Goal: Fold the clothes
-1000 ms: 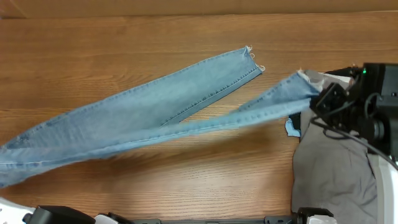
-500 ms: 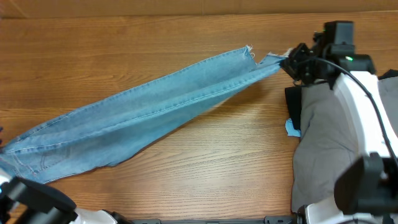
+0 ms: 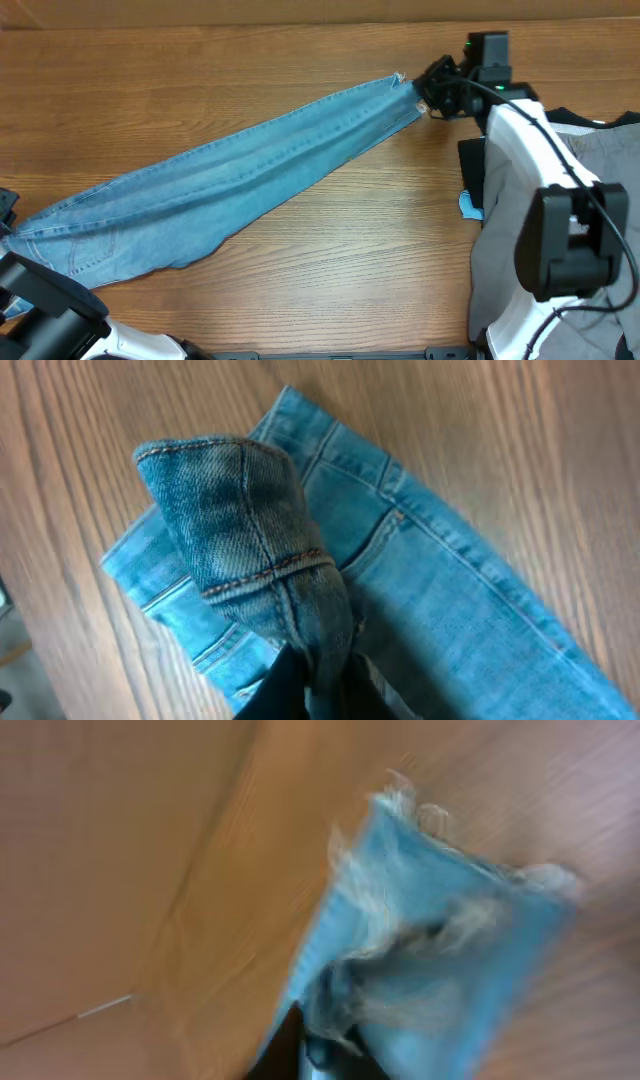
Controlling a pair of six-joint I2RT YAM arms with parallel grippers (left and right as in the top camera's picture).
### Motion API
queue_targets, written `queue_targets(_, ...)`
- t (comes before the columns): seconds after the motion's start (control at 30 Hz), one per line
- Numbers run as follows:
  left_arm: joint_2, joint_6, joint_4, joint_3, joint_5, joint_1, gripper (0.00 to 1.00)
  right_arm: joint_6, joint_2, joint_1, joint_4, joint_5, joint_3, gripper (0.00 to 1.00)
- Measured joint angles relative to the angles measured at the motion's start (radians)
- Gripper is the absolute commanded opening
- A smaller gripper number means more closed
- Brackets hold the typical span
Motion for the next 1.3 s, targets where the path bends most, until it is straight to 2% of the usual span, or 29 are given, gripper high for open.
queue_targets(0.07, 0.000, -0.003, 0.016, 0.000, -0.001, -0.009, 0.38, 0.018, 0.039, 0.023, 0.125, 0.024, 0.002, 0.74)
queue_targets(0.1, 0.000, -0.007, 0.024, 0.000, -0.003, -0.014, 0.43, 0.024, 0.052, 0.032, 0.150, 0.033, 0.002, 0.81)
queue_targets(0.2, 0.000, -0.005, 0.032, 0.000, -0.008, -0.027, 0.48, 0.016, 0.066, 0.045, 0.160, 0.045, 0.002, 1.00)
queue_targets(0.3, 0.000, -0.004, 0.031, 0.000, -0.011, -0.034, 0.49, -0.025, 0.066, 0.038, 0.107, 0.050, 0.006, 1.00)
queue_targets(0.4, 0.000, 0.000, 0.025, 0.000, -0.014, -0.036, 0.50, -0.110, 0.066, 0.029, -0.044, 0.053, 0.008, 1.00)
queue_targets(0.6, 0.000, 0.004, 0.000, 0.000, -0.017, -0.035, 0.43, -0.296, 0.066, 0.023, -0.236, 0.056, 0.008, 1.00)
queue_targets(0.7, 0.000, 0.025, -0.008, 0.000, 0.032, -0.037, 0.36, -0.356, 0.066, 0.023, -0.233, 0.080, 0.008, 0.90)
queue_targets(1.03, 0.000, 0.134, -0.061, 0.000, 0.227, -0.141, 0.35, -0.449, 0.132, 0.010, -0.104, 0.210, 0.008, 0.82)
queue_targets(1.13, 0.000, 0.158, -0.064, 0.000, 0.244, -0.192, 0.35, -0.462, 0.191, 0.011, -0.064, 0.193, 0.008, 0.70)
queue_targets(1.23, 0.000, 0.167, -0.066, 0.000, 0.253, -0.237, 0.36, -0.468, 0.195, 0.011, -0.017, 0.136, 0.010, 0.63)
queue_targets(1.3, 0.000, 0.180, -0.068, 0.000, 0.255, -0.262, 0.38, -0.470, 0.206, 0.013, 0.000, 0.105, 0.010, 0.53)
